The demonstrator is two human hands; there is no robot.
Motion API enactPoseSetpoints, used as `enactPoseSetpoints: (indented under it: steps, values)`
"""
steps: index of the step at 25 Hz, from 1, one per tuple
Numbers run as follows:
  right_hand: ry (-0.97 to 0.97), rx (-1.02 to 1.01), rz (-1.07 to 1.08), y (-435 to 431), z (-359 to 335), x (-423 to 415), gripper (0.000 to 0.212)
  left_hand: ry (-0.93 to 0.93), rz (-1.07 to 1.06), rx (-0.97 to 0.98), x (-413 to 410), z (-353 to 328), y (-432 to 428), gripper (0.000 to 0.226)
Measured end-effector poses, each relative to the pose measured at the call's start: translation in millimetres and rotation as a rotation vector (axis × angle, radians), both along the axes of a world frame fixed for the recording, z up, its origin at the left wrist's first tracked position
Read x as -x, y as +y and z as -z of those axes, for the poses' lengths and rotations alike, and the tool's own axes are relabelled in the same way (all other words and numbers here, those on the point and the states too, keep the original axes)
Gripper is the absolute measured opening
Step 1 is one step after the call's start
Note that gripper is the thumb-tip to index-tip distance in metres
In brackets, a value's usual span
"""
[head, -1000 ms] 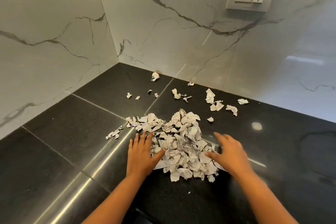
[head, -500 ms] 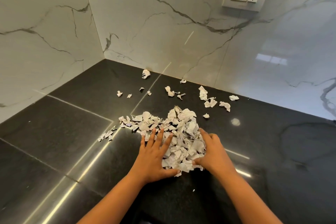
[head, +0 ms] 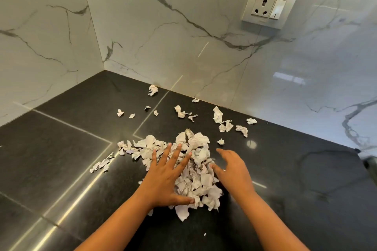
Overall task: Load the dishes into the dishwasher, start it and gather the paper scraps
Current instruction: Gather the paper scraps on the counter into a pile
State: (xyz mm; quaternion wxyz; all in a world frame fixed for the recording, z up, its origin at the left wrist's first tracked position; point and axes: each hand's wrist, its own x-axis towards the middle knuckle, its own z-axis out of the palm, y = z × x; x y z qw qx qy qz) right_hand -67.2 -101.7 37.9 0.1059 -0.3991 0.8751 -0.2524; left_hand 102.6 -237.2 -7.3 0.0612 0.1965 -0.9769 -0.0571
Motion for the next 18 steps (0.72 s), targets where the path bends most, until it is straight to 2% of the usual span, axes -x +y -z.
enactPoseSetpoints:
  steps: [2,4,6,8,9,11,13,15,18]
  values:
    - [-0.008,-0.159,-0.023,-8,7,7,0.058,-0.022,0.013,0.009,3,1,-4,0.116]
    - [-0.107,-0.195,-0.124,-12,15,0,0.053,-0.065,0.042,0.013,9,2,-9,0.114]
    - [-0.139,-0.054,-0.133,-13,7,-3,0.035,-0.092,0.071,0.013,15,2,-13,0.111]
    - [-0.126,0.103,-0.021,-16,-2,11,0.024,-0.091,0.09,0.005,20,5,-15,0.111]
    - [-0.09,0.149,0.046,-20,-2,24,0.026,-0.082,0.091,0.001,22,6,-15,0.112]
    - [-0.047,0.095,0.111,-32,3,54,0.037,-0.07,0.088,-0.015,25,5,-15,0.114]
    - [-0.106,-0.076,0.036,-49,9,70,0.047,-0.055,0.088,-0.025,27,5,-16,0.116]
    - [-0.157,-0.175,-0.129,-62,15,63,0.047,-0.039,0.079,-0.041,28,5,-17,0.117]
    - [-0.146,-0.121,-0.198,-63,11,39,0.037,-0.04,0.071,-0.039,29,5,-18,0.118]
